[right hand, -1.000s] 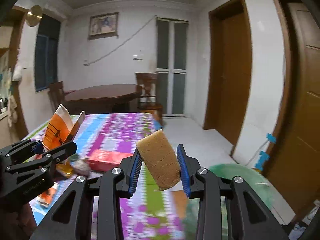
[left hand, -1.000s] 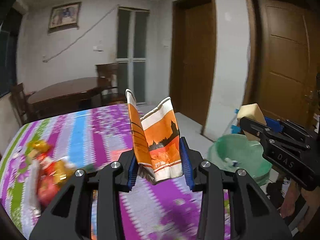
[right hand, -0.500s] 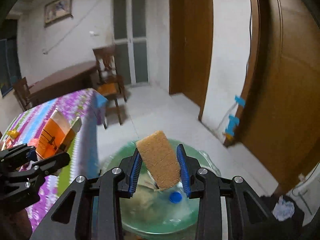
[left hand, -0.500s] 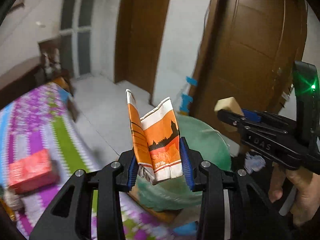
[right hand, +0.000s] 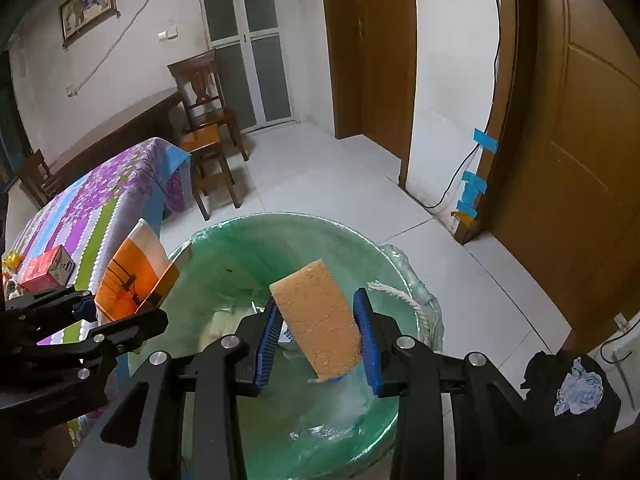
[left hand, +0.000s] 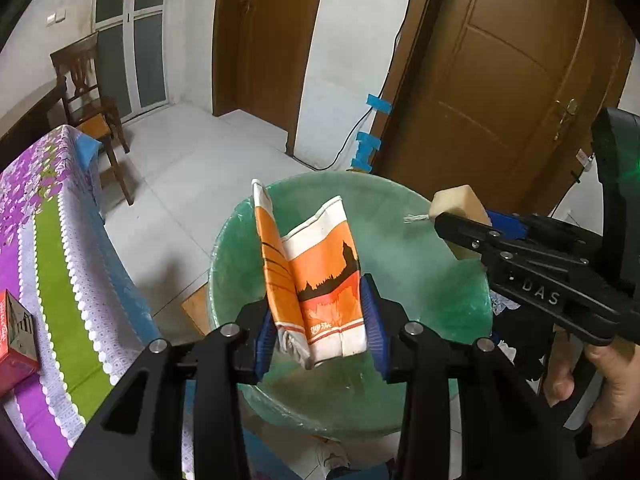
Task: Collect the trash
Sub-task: 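Carry the orange wrapper and sponge to the green bin and open both tools, then move both tools back over the table toward the white medicine box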
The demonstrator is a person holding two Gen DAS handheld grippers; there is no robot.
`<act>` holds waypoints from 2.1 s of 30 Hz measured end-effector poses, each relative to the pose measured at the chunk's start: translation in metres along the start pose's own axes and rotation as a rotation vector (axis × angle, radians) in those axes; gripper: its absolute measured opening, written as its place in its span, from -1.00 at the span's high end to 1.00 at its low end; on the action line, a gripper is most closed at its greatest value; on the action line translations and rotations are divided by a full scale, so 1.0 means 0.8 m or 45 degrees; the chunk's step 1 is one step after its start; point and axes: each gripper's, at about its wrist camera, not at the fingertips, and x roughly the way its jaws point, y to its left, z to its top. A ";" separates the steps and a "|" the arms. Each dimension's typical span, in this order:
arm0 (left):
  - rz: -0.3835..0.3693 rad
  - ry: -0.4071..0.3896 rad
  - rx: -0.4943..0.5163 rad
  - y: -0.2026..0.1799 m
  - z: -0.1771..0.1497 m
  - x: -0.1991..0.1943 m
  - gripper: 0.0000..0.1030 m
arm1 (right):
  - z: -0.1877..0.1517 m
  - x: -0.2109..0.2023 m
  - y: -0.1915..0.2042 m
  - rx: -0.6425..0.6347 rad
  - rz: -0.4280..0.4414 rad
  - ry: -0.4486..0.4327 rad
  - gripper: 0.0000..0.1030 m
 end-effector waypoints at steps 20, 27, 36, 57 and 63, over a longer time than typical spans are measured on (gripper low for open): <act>0.054 -0.108 -0.010 0.013 -0.027 -0.077 -0.20 | -0.011 -0.109 0.091 -0.070 0.057 -0.227 -0.25; 0.135 -0.212 -0.041 0.049 -0.063 -0.157 -0.27 | -0.036 -0.168 0.179 -0.128 0.189 -0.384 -0.42; 0.361 -0.338 -0.153 0.155 -0.151 -0.296 -0.43 | -0.068 -0.189 0.271 -0.200 0.378 -0.367 -0.50; 0.592 -0.017 -0.278 0.403 -0.295 -0.365 -0.41 | -0.106 -0.151 0.459 -0.426 0.638 -0.182 -0.60; 0.567 -0.014 -0.289 0.413 -0.304 -0.370 -0.20 | -0.111 -0.149 0.487 -0.469 0.665 -0.159 -0.60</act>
